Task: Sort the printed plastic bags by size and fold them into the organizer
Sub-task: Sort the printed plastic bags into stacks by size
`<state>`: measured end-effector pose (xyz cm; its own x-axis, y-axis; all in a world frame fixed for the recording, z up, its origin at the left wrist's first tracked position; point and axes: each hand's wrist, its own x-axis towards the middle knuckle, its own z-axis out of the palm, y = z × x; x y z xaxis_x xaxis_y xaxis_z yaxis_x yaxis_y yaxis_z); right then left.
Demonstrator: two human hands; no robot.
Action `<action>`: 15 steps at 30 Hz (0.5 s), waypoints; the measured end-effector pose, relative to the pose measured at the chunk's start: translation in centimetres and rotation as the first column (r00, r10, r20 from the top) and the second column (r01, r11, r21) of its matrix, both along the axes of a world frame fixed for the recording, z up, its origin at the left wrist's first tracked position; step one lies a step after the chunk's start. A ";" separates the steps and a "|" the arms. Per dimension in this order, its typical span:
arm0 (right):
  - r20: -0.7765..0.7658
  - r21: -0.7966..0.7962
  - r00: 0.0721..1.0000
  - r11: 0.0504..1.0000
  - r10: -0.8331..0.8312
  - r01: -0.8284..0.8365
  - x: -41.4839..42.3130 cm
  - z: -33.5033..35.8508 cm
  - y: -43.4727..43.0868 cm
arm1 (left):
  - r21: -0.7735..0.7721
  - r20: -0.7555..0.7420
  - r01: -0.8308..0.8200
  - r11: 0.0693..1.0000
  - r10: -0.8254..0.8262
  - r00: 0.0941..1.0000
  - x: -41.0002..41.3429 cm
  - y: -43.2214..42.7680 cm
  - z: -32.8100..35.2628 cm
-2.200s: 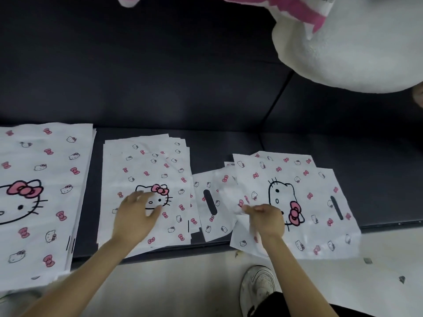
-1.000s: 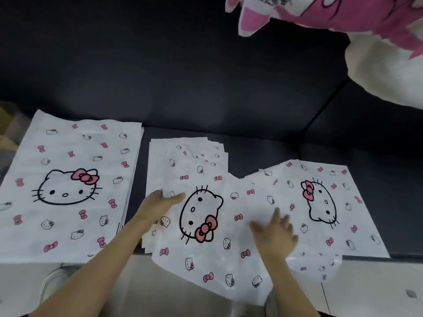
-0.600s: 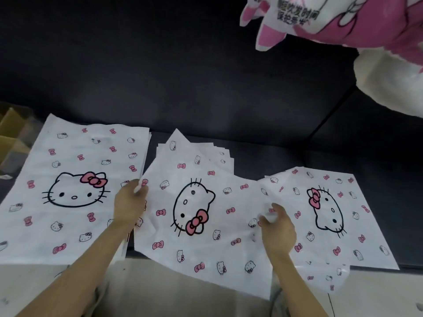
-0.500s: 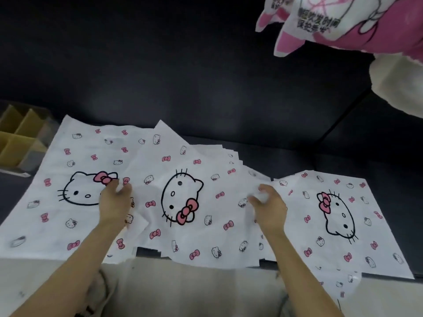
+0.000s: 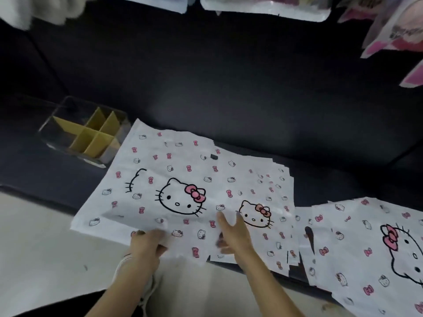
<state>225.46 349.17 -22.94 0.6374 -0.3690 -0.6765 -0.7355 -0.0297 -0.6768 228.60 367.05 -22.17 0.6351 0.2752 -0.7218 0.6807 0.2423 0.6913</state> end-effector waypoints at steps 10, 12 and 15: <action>0.280 -0.045 0.960 0.998 -0.027 0.041 4.6 -0.2 4.5 | 0.205 0.118 -0.075 0.976 0.052 0.992 -0.6 3.5 -1.8; 0.333 -0.067 0.942 0.998 0.044 -0.023 5.6 -0.1 5.7 | 0.247 0.134 -0.099 0.964 0.067 0.989 -0.6 4.1 -2.3; 0.395 -0.047 0.916 0.997 0.074 -0.061 7.0 0.1 7.4 | 0.273 0.142 -0.148 0.951 0.112 0.984 -0.5 5.2 -2.7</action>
<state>232.49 356.61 -22.83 0.8746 -0.3334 -0.3520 -0.4032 -0.0968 -0.9100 228.11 372.23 -24.89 0.6590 0.5417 -0.5219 0.5617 0.1071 0.8204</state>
